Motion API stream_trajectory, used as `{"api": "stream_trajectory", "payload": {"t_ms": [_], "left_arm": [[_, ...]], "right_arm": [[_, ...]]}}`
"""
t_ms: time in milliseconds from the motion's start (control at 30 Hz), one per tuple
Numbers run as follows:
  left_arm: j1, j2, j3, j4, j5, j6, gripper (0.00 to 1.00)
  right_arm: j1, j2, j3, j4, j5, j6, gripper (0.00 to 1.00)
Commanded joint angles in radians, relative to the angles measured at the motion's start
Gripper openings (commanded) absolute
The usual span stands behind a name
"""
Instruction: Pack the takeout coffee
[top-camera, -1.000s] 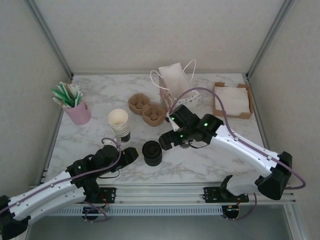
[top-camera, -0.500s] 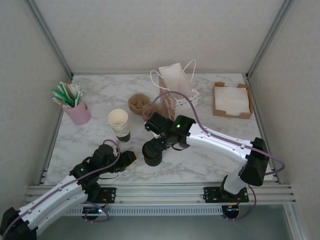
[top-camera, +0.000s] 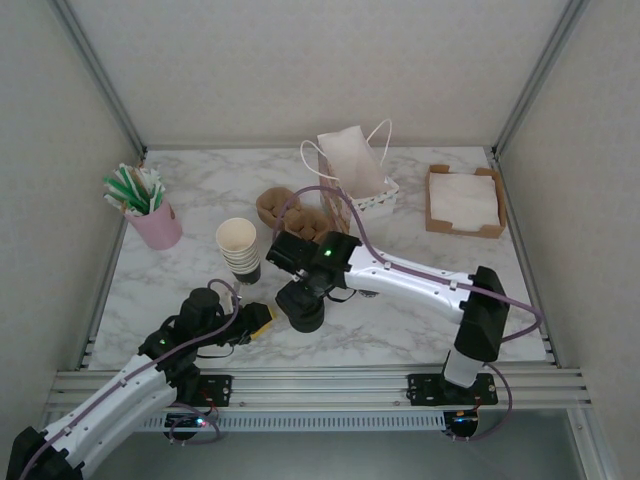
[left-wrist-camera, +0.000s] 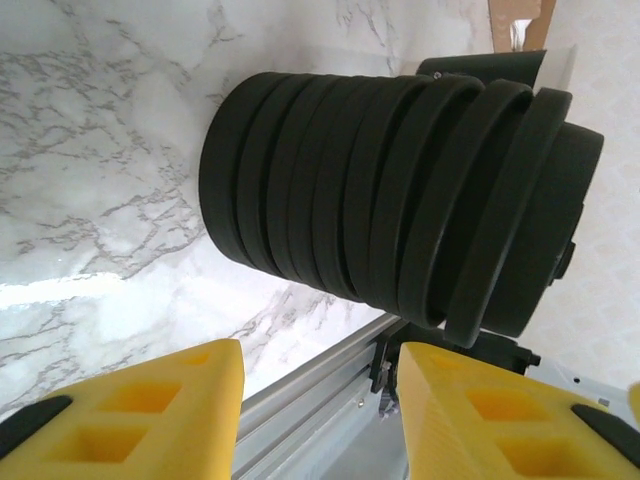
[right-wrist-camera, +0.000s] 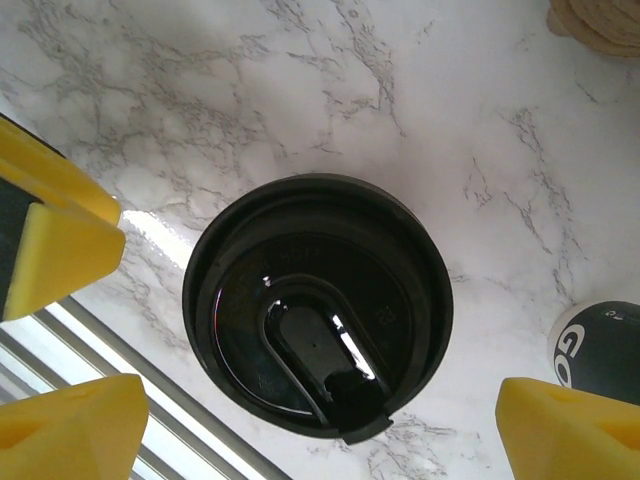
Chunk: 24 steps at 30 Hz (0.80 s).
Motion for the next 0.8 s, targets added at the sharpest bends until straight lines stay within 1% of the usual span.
{"api": "stream_trajectory", "payload": {"t_ms": [0,33,100,300,400,567,767], "left_arm": [[0.016,-0.004,-0.014,0.037,0.056,0.02,0.44],[0.019,0.0,-0.014,0.038,0.06,0.023,0.44],[0.024,0.004,-0.014,0.041,0.066,0.026,0.44],[0.044,0.021,-0.012,0.069,0.092,0.028,0.43],[0.05,0.04,-0.011,0.074,0.098,0.036,0.46],[0.055,0.054,-0.008,0.086,0.103,0.043,0.45],[0.056,0.067,-0.002,0.098,0.114,0.046,0.43]], "right_arm": [[0.02,0.037,0.053,-0.064,0.06,0.019,0.91],[0.02,0.044,0.058,-0.071,0.064,0.019,0.94],[0.02,0.06,0.069,-0.074,0.065,0.02,0.95],[0.02,0.097,0.094,-0.077,0.059,0.033,0.92],[0.021,0.11,0.096,-0.077,0.058,0.042,0.91],[0.02,0.123,0.095,-0.083,0.071,0.063,0.89],[0.021,0.133,0.084,-0.074,0.067,0.067,0.89]]}}
